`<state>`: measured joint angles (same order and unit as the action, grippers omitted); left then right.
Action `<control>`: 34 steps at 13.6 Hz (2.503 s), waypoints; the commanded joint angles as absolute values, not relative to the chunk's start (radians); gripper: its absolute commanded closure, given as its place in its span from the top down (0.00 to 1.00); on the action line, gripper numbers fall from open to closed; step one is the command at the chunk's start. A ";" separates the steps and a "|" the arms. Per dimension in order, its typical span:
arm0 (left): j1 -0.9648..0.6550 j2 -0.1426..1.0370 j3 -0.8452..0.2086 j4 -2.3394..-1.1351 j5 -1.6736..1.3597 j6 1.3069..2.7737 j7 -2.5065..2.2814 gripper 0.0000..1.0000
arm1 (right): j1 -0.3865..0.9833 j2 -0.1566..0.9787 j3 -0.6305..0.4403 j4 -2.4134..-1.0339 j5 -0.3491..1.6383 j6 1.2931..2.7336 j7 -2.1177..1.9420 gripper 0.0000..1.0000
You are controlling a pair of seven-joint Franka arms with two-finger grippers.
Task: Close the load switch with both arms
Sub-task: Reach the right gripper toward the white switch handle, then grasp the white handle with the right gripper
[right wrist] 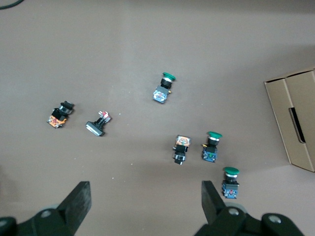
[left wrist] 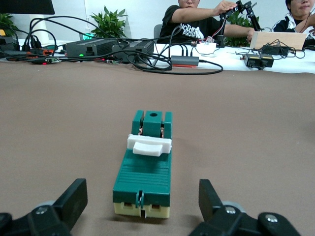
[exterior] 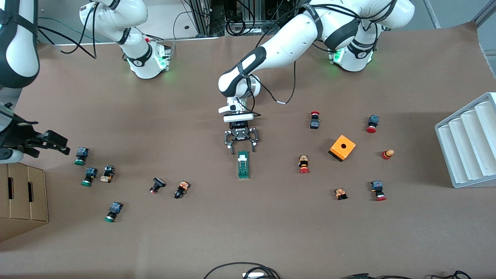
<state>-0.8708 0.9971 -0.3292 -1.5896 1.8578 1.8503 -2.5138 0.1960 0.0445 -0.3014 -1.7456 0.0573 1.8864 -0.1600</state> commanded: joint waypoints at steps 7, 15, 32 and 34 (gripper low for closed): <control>-0.879 1.006 -0.336 -1.578 1.861 1.821 -2.517 0.89 | 0.313 0.087 -0.298 -1.729 0.044 1.836 -0.100 1.00; -0.874 1.008 -0.336 -1.578 1.861 1.822 -2.522 0.79 | 0.501 0.283 -0.296 -1.596 0.222 1.848 0.383 1.00; -0.871 1.014 -0.336 -1.577 1.858 1.822 -2.526 0.65 | 0.834 0.640 -0.299 -1.466 0.350 2.265 1.285 1.00; -0.871 1.014 -0.336 -1.577 1.858 1.822 -2.528 0.65 | 0.856 0.667 -0.301 -1.468 0.351 2.301 1.360 0.99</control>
<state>-0.8697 1.0047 -0.3330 -1.5892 1.8572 1.8386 -2.5150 0.8333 0.6176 -0.2851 -1.5076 0.3225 2.2705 1.2932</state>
